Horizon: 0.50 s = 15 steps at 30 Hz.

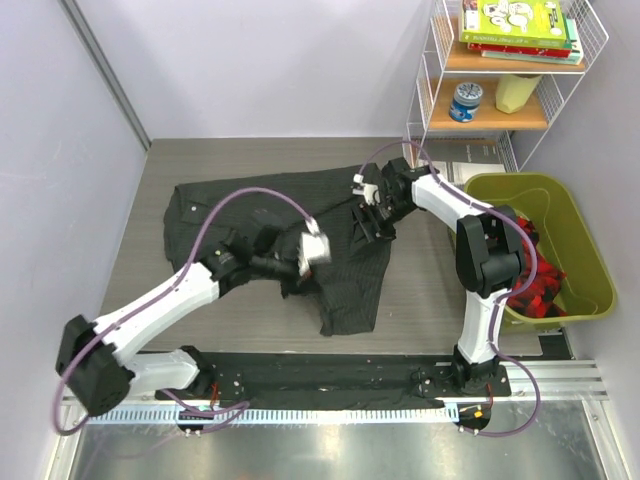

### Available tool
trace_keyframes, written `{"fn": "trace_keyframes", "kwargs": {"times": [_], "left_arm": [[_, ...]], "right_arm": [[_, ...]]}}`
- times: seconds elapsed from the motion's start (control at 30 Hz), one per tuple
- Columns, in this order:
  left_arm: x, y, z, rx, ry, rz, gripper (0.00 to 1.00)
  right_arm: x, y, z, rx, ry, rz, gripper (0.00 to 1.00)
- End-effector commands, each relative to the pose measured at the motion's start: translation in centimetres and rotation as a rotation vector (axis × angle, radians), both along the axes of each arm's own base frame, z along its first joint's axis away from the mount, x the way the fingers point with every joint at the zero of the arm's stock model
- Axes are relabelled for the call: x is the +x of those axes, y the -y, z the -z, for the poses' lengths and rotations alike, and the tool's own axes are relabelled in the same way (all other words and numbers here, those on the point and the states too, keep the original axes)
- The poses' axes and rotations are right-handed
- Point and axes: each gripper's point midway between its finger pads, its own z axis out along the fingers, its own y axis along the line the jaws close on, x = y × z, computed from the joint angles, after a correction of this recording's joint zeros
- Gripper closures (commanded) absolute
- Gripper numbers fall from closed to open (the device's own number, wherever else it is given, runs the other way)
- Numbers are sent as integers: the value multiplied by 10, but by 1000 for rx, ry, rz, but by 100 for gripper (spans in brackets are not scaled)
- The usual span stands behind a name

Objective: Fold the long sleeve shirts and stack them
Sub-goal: Fold the shirt

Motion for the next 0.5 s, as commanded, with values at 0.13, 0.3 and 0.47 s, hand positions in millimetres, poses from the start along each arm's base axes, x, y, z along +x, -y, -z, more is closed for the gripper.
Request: {"fn": "trace_keyframes", "kwargs": {"times": [0.13,0.3,0.47], "left_arm": [[-169,-68,27,227,287,979,92],[-78,-24,19,209,395,385,48],[15,-31,8,142,151,-175,30]], "right_arm": [[-6,30,-3,-36,24,-61,27],[-27,33,7,-35,-26,-70,29],[-26,30,11,-29,-16,-46,33]]}}
